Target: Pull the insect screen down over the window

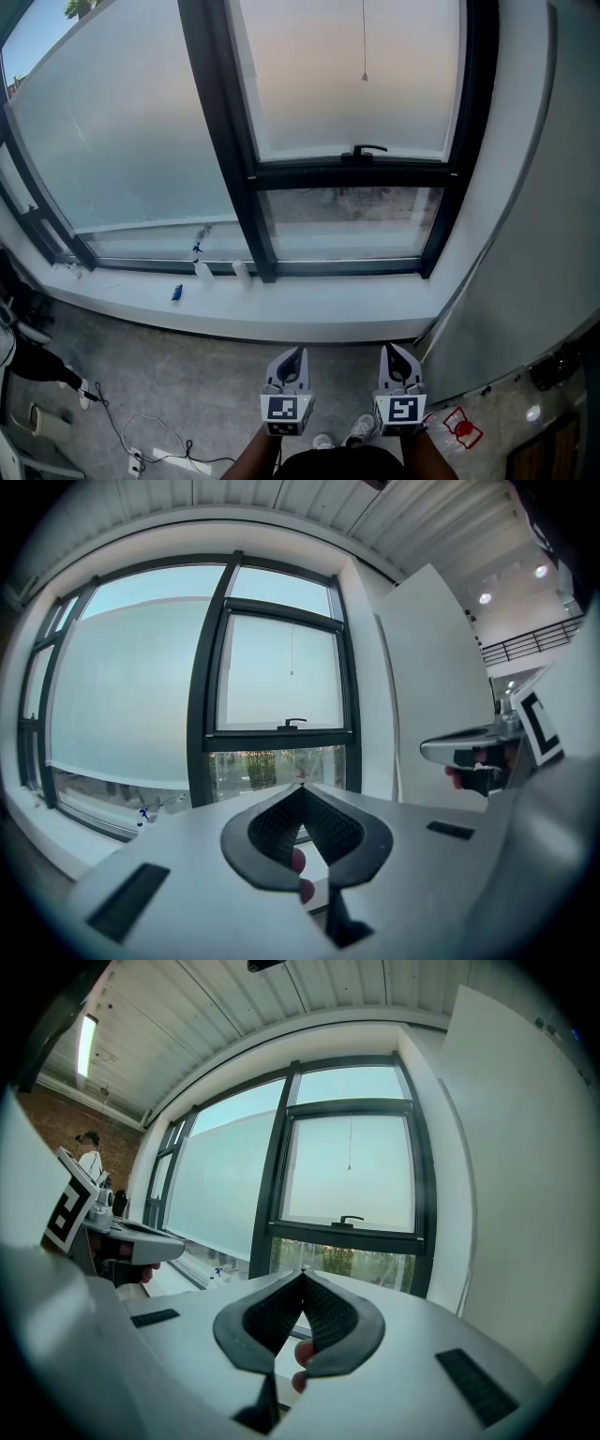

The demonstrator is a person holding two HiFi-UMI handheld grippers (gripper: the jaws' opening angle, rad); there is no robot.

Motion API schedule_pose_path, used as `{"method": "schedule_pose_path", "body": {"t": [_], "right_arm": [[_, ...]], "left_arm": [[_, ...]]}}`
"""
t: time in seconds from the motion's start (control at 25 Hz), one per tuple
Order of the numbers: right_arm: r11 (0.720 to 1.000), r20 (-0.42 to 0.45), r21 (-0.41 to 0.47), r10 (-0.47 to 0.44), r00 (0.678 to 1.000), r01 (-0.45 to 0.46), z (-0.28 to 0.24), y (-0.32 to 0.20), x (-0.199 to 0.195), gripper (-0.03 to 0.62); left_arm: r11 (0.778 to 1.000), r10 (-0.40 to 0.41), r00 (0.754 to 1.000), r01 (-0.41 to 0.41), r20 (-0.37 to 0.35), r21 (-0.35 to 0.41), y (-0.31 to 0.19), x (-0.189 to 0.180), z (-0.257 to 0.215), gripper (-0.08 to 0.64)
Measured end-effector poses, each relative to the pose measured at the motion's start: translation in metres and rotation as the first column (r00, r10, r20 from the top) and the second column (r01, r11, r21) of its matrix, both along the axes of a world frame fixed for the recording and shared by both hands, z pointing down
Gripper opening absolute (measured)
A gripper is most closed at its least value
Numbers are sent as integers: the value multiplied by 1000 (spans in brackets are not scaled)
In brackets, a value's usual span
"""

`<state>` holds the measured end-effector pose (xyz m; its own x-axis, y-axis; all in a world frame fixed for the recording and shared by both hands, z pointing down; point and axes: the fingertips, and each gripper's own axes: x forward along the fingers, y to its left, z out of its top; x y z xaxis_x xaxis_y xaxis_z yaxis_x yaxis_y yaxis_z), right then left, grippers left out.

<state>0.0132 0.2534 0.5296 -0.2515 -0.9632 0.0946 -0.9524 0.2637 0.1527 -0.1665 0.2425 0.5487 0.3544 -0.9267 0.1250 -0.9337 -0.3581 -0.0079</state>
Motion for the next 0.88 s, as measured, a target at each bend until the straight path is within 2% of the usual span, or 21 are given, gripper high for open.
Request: {"method": "schedule_pose_path", "body": {"t": [0.12,0.32,0.68,0.88], "right_arm": [[1000,6,-11,4,1000,-4,3,1,3,2],[1000,27,-29,4,1000,-4,11,4,6,2],[1000,29,-23,11,1000,-11,8,2,8,2],[999,41,-30,30,999,-28,8,2,13,2]], "left_arm": [[1000,14,999,-14,32,5,1,5,1,0],[1000,27,1000,-27,-13,5,1,10,-9,1],[1000,29,999,-29,-28,9,-3,8,-12,1],[999,25,1000,-25,-8,48,-17,4,-31,2]]}}
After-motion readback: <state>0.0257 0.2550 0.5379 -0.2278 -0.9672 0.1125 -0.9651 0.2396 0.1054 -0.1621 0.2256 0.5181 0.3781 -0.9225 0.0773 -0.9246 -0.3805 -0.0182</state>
